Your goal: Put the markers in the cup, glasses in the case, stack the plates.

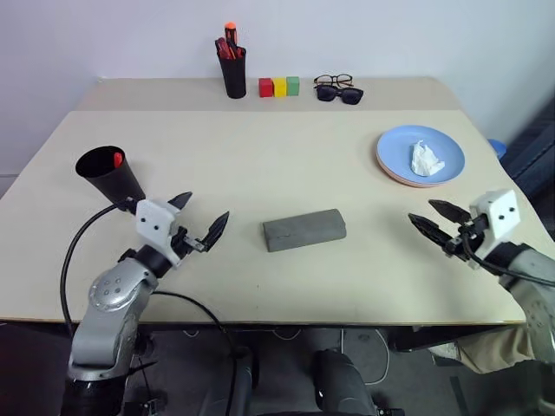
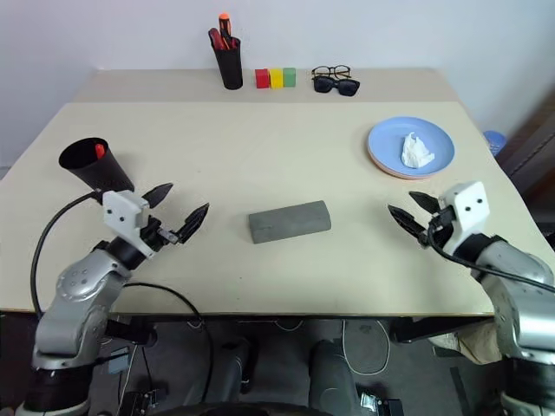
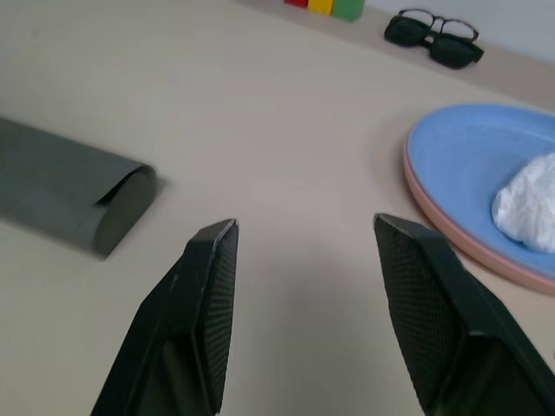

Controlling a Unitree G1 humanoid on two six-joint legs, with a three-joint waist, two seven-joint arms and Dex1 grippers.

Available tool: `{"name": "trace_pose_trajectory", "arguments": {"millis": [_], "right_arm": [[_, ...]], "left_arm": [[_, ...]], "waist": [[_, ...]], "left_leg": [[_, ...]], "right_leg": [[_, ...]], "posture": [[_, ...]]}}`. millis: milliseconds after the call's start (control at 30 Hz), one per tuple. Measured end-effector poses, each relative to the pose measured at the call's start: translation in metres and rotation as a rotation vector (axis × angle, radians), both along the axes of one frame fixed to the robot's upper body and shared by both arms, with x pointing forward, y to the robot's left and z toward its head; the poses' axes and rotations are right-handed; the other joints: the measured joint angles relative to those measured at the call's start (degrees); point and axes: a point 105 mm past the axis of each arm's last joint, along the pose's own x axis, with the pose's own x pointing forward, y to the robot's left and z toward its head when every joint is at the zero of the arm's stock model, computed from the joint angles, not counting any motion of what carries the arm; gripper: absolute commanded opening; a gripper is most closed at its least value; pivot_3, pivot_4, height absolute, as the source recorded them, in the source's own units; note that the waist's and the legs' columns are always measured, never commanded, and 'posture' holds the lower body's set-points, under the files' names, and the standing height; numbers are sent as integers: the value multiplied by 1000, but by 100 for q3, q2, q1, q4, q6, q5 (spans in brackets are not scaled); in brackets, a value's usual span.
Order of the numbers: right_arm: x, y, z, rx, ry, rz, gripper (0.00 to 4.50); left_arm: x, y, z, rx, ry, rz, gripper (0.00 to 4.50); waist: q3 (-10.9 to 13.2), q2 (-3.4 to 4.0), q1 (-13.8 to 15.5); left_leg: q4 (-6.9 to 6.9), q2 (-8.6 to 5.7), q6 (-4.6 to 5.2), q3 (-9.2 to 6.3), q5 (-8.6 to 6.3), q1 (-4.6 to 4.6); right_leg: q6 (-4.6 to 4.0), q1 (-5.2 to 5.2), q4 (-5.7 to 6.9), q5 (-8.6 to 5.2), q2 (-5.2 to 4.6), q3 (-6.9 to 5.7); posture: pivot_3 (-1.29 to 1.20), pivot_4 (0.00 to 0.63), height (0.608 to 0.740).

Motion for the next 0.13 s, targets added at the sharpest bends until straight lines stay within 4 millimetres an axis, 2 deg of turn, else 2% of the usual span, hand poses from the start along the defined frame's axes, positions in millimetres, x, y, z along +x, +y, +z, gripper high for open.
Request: {"name": "trace_pose_trajectory", "arguments": {"millis": [133], "right_arm": [[-13, -11, -14, 15, 55, -54, 2491]], "left_arm": [[-9, 7, -5, -26, 40, -11, 4500]], "waist": [[-5, 1, 5]], "left_leg": [[0, -1, 8, 8, -3, -7]], "right_leg": [[-5, 2, -23, 3, -3, 0]], "posture": [[0, 150, 739]]}}
